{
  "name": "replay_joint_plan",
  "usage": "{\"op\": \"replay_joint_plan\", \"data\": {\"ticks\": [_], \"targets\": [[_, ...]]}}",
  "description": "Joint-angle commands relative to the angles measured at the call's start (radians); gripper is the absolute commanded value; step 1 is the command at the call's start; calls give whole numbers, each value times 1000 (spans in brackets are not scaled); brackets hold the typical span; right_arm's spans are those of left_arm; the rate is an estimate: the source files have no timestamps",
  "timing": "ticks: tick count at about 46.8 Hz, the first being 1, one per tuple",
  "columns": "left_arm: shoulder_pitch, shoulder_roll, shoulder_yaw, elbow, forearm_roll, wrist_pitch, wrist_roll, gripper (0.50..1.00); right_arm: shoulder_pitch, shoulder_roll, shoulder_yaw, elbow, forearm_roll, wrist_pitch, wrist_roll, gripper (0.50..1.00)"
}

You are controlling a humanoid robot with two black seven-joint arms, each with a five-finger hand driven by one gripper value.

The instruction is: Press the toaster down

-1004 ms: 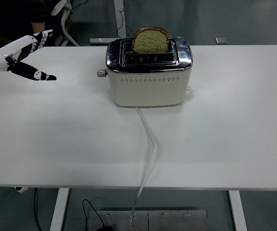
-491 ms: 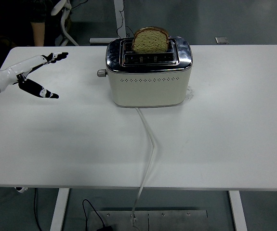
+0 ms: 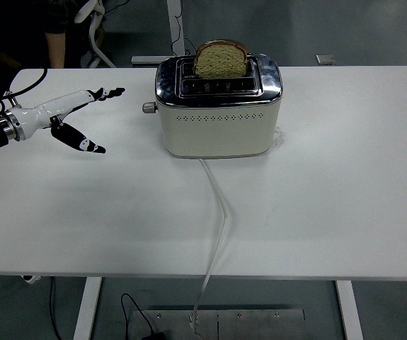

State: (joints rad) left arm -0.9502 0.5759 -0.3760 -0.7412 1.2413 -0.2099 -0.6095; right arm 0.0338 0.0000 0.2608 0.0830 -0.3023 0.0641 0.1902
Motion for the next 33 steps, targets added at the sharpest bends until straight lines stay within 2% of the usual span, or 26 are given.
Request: {"op": "replay_joint_plan", "data": {"ticks": [1, 33], "targets": [[-1, -17, 8, 0, 0, 0, 31, 1000, 0, 0, 0, 0, 0, 0, 0, 998], [1, -41, 35, 0, -6, -3, 56, 1000, 0, 0, 0, 0, 0, 0, 0, 998]]}}
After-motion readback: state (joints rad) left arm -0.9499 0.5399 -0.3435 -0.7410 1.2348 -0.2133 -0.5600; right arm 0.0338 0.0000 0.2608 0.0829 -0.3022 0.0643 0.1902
